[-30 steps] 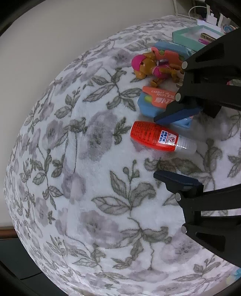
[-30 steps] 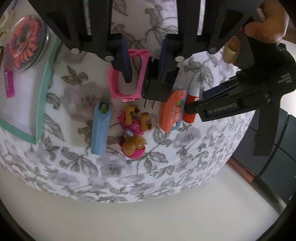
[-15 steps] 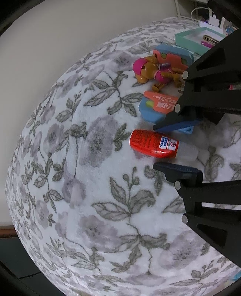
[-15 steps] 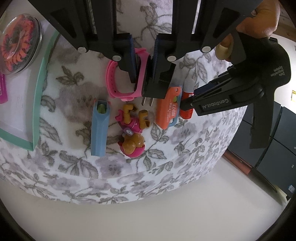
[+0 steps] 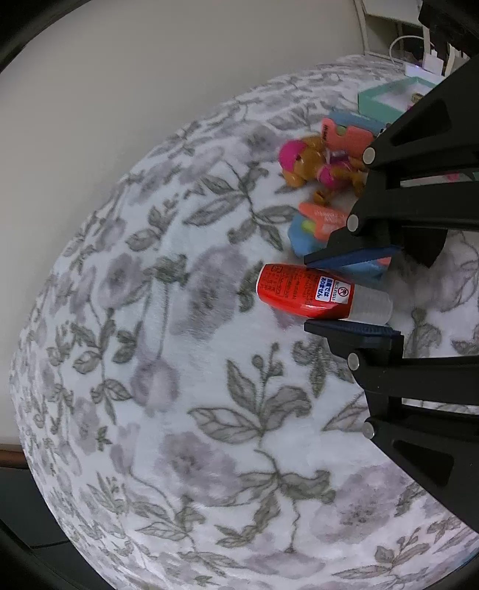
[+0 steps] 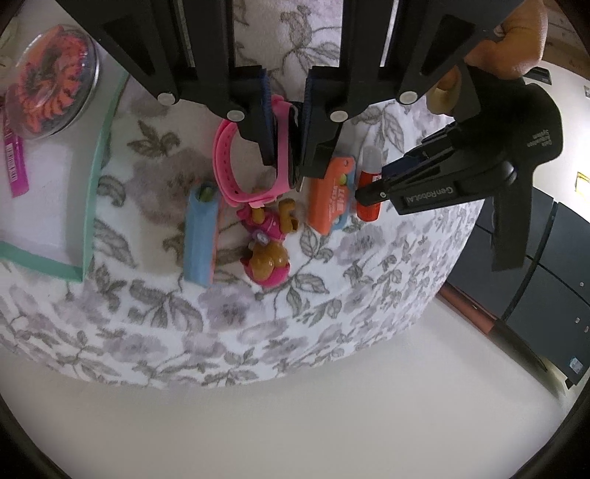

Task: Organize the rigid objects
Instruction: 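Carry the red bottle and pink watch into the tray and open both tools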

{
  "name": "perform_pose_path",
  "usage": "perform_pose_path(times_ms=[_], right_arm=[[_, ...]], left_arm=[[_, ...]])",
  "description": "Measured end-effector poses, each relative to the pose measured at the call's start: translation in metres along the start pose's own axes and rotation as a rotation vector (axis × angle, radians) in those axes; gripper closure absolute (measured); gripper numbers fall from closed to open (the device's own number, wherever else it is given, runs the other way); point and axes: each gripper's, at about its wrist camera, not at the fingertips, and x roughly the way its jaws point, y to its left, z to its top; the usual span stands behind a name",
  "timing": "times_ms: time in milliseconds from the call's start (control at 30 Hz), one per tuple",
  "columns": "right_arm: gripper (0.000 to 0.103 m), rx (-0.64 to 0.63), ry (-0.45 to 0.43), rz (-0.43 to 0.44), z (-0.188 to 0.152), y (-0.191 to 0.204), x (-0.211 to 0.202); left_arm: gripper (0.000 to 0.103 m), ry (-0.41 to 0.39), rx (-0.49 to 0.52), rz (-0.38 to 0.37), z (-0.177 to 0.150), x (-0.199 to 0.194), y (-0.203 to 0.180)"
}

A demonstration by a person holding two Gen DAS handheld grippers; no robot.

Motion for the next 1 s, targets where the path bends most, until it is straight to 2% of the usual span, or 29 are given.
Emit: perform_pose_path(times_ms=[167, 400, 567, 800, 1000], right_arm=[[0.089, -0.007, -0.059, 0.006, 0.009, 0.004, -0.022], [0.089, -0.013, -0.168, -0.013, 0.021, 0.008, -0.063], [0.089, -0.014, -0.246, -0.057, 0.027, 0.007, -0.093], [0.089, 0.011, -0.295, -0.184, 0.030, -0.012, -0.126], [0.089, 0.082, -0.315, -0.217, 0.030, -0.042, -0.145]], left_arm=[[0.074, -0.051, 0.012, -0.025, 0.008, -0.022, -0.005], [0.074, -0.136, 0.024, -0.123, 0.013, -0.066, -0.017], [0.074, -0.174, 0.039, -0.177, 0.015, -0.089, -0.027], [0.074, -0.176, 0.072, -0.240, 0.012, -0.098, -0.045], [0.074, -0.145, 0.146, -0.285, -0.001, -0.095, -0.074]])
